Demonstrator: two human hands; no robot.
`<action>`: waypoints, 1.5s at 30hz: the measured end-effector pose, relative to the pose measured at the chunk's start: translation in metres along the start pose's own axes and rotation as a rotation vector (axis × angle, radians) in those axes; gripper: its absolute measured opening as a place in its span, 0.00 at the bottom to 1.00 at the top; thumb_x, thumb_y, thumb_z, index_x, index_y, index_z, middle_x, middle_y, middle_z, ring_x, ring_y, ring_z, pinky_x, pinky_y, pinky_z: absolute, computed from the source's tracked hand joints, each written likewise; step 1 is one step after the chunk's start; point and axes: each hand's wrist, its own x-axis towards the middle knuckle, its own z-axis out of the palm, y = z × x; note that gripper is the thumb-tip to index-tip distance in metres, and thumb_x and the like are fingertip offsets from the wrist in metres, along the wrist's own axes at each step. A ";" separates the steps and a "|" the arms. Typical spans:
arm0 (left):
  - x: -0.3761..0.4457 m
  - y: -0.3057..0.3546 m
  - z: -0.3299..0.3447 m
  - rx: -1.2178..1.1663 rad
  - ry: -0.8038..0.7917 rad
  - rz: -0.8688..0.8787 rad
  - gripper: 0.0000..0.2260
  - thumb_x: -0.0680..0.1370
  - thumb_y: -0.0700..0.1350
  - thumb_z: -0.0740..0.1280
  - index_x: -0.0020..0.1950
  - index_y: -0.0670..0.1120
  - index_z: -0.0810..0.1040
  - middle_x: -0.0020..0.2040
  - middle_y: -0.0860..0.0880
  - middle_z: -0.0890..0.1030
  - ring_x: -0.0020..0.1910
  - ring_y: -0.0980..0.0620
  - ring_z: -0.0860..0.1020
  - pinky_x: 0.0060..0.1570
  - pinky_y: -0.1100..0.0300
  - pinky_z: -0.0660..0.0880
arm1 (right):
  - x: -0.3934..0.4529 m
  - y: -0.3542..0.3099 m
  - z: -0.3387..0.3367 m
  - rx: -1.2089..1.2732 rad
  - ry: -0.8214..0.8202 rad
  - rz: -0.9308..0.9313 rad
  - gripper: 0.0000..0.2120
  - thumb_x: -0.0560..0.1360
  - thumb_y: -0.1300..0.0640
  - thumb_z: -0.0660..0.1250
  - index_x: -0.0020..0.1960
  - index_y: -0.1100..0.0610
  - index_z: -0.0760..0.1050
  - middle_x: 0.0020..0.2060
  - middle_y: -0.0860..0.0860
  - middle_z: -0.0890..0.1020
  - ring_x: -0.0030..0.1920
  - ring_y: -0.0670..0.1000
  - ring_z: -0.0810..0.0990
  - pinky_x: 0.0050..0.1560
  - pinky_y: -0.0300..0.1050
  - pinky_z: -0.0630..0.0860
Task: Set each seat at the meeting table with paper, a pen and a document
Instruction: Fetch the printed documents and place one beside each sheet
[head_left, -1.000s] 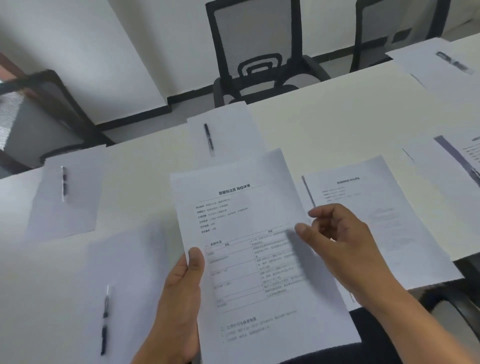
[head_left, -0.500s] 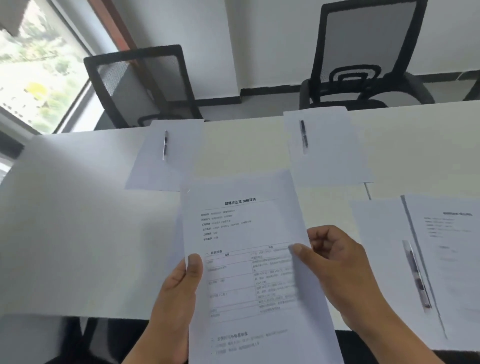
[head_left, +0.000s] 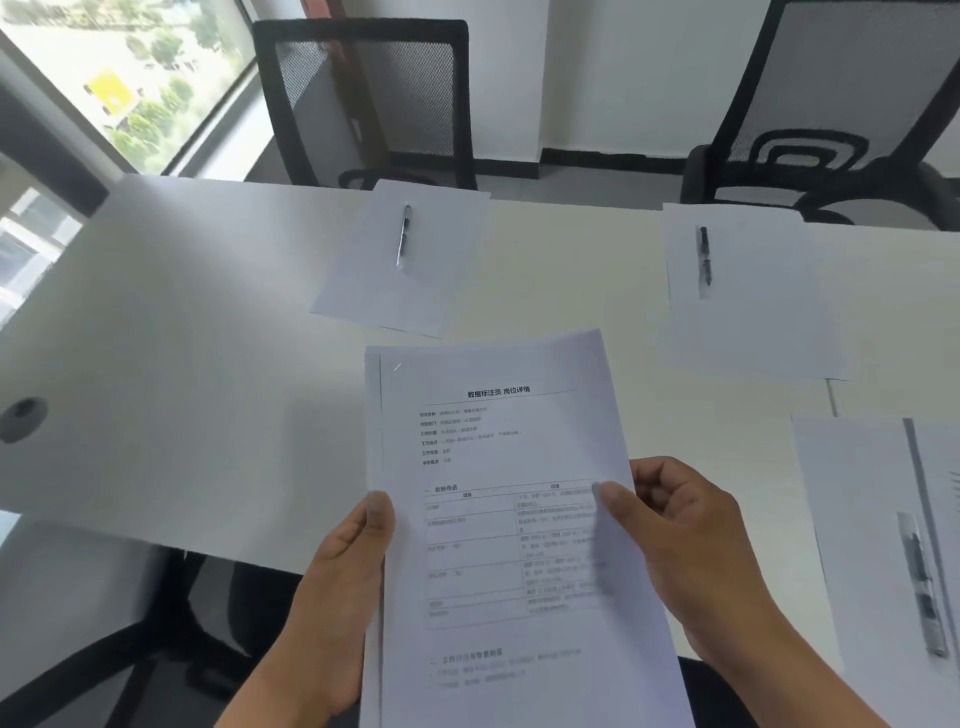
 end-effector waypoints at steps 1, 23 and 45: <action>0.002 0.000 -0.003 -0.016 -0.003 0.000 0.15 0.87 0.51 0.61 0.59 0.46 0.86 0.51 0.47 0.91 0.43 0.51 0.90 0.31 0.63 0.83 | 0.001 0.001 0.002 -0.002 -0.001 0.005 0.03 0.80 0.56 0.75 0.53 0.55 0.85 0.46 0.50 0.91 0.48 0.56 0.90 0.60 0.64 0.84; 0.053 -0.010 -0.045 -0.120 0.021 -0.065 0.17 0.84 0.54 0.63 0.62 0.48 0.87 0.59 0.44 0.90 0.53 0.42 0.90 0.45 0.49 0.87 | 0.013 0.021 0.051 0.016 0.084 0.062 0.04 0.83 0.55 0.72 0.52 0.55 0.81 0.45 0.50 0.90 0.46 0.55 0.90 0.48 0.56 0.84; 0.044 0.014 -0.079 -0.032 0.163 0.000 0.12 0.81 0.59 0.67 0.57 0.55 0.85 0.48 0.56 0.91 0.41 0.56 0.90 0.52 0.50 0.81 | 0.033 0.040 0.014 -0.177 0.324 0.066 0.04 0.84 0.51 0.71 0.52 0.51 0.79 0.45 0.50 0.86 0.47 0.58 0.86 0.49 0.59 0.84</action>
